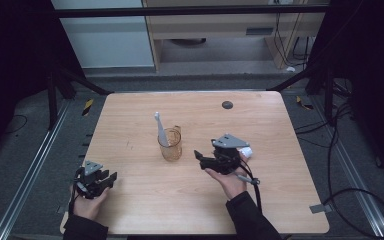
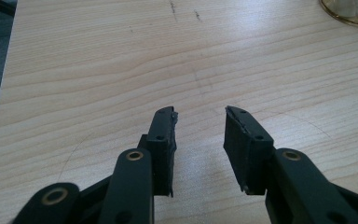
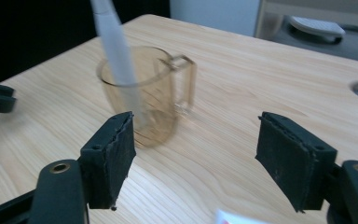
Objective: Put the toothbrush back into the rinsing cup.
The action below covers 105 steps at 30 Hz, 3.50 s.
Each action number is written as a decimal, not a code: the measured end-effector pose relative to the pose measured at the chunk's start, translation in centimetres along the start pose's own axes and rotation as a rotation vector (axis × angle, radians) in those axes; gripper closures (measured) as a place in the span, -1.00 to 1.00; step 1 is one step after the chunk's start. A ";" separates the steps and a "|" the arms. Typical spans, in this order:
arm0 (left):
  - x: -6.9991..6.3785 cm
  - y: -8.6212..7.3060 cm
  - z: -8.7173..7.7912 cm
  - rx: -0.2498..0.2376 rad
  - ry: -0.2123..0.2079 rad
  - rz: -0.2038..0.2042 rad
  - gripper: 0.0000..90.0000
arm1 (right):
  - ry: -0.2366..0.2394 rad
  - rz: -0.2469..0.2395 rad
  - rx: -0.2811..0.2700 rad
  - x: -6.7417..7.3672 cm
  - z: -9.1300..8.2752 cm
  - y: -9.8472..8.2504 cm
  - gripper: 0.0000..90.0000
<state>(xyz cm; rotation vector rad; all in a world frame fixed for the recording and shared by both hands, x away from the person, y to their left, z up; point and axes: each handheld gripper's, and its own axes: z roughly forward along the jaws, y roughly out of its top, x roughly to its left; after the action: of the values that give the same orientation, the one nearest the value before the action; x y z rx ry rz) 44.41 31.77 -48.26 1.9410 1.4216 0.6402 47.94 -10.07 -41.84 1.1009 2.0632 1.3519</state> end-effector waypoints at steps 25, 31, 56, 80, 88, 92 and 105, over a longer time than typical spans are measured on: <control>0.0 0.0 0.2 0.013 0.002 0.005 0.43 | -0.239 0.089 0.104 -11.3 -0.4 -3.6 0.48; 0.0 0.0 0.2 0.011 0.002 0.004 0.43 | -0.264 0.107 0.123 -12.3 0.8 -4.3 0.68; 0.0 0.0 0.2 0.012 0.002 0.006 0.43 | -0.269 0.084 0.218 -13.0 1.8 -5.2 0.91; -0.1 0.0 0.1 0.011 0.001 0.012 0.43 | -0.210 0.016 0.328 -11.8 -0.5 -5.9 0.98; -0.1 0.0 0.0 0.010 0.002 0.011 0.43 | -0.192 0.027 0.334 -11.5 -1.6 -6.8 0.98; -0.1 0.0 0.0 0.009 0.002 0.012 0.43 | -0.180 0.027 0.339 -11.2 -2.1 -7.1 0.98; -0.1 0.0 0.0 0.006 -0.001 0.008 0.43 | -0.145 0.027 0.350 -9.9 -3.2 -7.9 0.98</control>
<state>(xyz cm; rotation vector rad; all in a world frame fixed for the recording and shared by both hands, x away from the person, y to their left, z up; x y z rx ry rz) 44.40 31.70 -48.23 1.9523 1.4169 0.6393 48.49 -21.39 -48.24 1.3298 2.2339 0.9101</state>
